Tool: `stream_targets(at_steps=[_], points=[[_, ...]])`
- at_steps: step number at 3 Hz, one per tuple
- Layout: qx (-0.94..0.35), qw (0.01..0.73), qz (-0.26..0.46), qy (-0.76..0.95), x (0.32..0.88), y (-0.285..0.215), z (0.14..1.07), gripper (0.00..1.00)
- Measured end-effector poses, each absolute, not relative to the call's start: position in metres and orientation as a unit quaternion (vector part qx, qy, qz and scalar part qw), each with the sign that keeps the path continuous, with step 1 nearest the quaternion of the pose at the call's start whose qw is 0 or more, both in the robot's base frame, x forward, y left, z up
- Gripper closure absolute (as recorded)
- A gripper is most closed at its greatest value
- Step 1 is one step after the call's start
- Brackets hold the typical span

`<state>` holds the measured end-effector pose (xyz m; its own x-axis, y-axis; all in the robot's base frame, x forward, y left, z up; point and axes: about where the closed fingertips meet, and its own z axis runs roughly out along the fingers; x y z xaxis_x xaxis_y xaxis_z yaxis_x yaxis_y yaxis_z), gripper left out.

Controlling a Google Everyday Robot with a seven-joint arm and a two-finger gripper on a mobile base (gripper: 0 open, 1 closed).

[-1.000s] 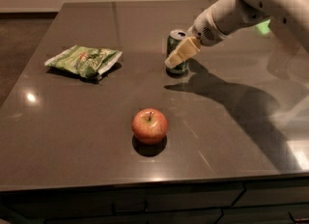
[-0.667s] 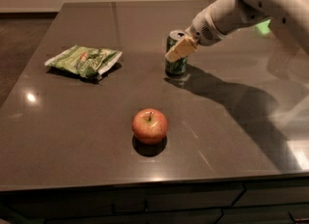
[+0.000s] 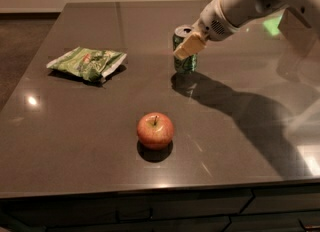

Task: Knock green can over

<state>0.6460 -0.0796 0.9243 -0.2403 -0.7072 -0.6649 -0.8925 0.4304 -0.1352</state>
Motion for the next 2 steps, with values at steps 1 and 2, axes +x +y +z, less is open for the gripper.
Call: stream_targets(at_steps=[1, 2], points=[[-0.549, 0.295, 0.091, 0.776, 0.629, -0.079, 0.939, 1.00], [-0.586, 0.238, 0.035, 0.774, 0.616, -0.077, 0.943, 1.00]])
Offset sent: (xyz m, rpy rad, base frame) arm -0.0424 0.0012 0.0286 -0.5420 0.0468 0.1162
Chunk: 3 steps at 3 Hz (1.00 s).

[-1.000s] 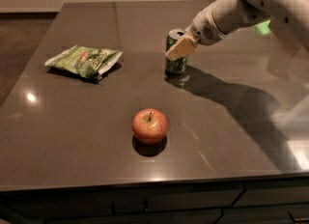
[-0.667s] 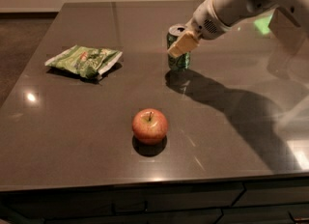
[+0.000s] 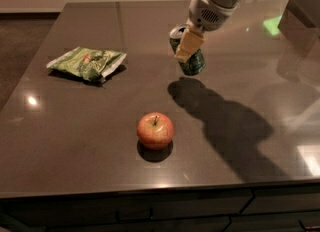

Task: Knock green can over

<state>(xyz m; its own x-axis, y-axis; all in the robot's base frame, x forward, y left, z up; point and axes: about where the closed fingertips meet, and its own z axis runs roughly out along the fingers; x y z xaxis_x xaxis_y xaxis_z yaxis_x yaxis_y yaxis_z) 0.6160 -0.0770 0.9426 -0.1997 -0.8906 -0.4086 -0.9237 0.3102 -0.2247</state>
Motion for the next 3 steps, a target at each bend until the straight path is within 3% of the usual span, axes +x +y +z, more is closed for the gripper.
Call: stream_targets(at_steps=[1, 3], points=[[-0.620, 0.178, -0.018, 0.764, 0.607, -0.074, 0.938, 0.98], [-0.651, 0.125, -0.039, 0.748, 0.599, -0.066, 0.924, 0.54]])
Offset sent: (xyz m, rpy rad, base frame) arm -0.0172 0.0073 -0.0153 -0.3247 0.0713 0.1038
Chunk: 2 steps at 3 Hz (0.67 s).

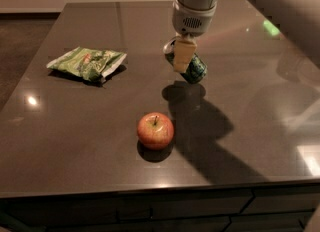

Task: Knock green can over

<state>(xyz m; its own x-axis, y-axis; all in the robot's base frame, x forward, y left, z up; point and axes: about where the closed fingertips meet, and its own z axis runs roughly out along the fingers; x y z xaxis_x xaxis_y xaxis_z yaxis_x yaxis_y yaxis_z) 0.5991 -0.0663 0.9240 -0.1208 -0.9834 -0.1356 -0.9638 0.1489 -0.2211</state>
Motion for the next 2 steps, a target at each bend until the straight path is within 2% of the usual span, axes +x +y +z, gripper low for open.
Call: stream_targets(at_steps=[1, 2], points=[[-0.665, 0.106, -0.037, 0.738, 0.594, -0.061, 0.915, 0.23], [-0.686, 0.089, -0.018, 0.722, 0.584, -0.052, 0.907, 0.00]])
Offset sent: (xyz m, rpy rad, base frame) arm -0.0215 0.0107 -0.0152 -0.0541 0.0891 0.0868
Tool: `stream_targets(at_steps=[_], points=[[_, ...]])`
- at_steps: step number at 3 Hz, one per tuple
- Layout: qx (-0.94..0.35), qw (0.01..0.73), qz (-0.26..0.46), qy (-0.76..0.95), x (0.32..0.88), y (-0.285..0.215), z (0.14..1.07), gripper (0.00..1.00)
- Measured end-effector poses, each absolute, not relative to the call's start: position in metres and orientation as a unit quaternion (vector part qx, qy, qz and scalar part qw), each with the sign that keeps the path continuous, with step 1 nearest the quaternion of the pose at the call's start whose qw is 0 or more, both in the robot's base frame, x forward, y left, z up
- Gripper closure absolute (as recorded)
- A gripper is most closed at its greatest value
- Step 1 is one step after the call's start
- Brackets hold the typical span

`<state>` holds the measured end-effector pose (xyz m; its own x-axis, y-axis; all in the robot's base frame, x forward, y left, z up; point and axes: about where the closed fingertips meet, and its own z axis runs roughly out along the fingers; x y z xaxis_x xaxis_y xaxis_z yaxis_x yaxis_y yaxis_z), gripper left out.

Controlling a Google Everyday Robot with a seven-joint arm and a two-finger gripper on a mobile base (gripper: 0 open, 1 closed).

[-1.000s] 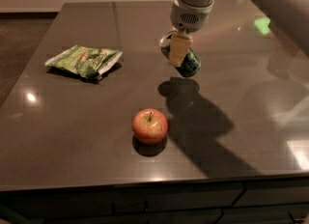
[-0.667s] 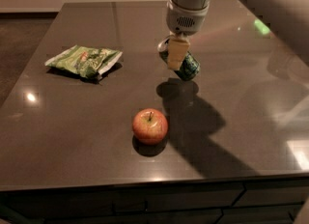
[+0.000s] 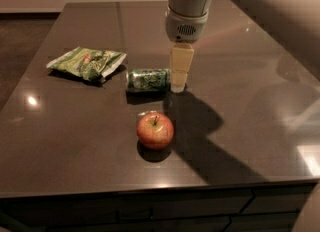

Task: Knock green can over

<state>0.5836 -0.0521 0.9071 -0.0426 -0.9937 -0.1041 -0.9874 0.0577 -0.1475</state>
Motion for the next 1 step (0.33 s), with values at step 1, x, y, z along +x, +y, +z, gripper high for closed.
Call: stream_targets(at_steps=[1], points=[[-0.686, 0.089, -0.018, 0.722, 0.5837, -0.0520, 0.9071, 0.00]])
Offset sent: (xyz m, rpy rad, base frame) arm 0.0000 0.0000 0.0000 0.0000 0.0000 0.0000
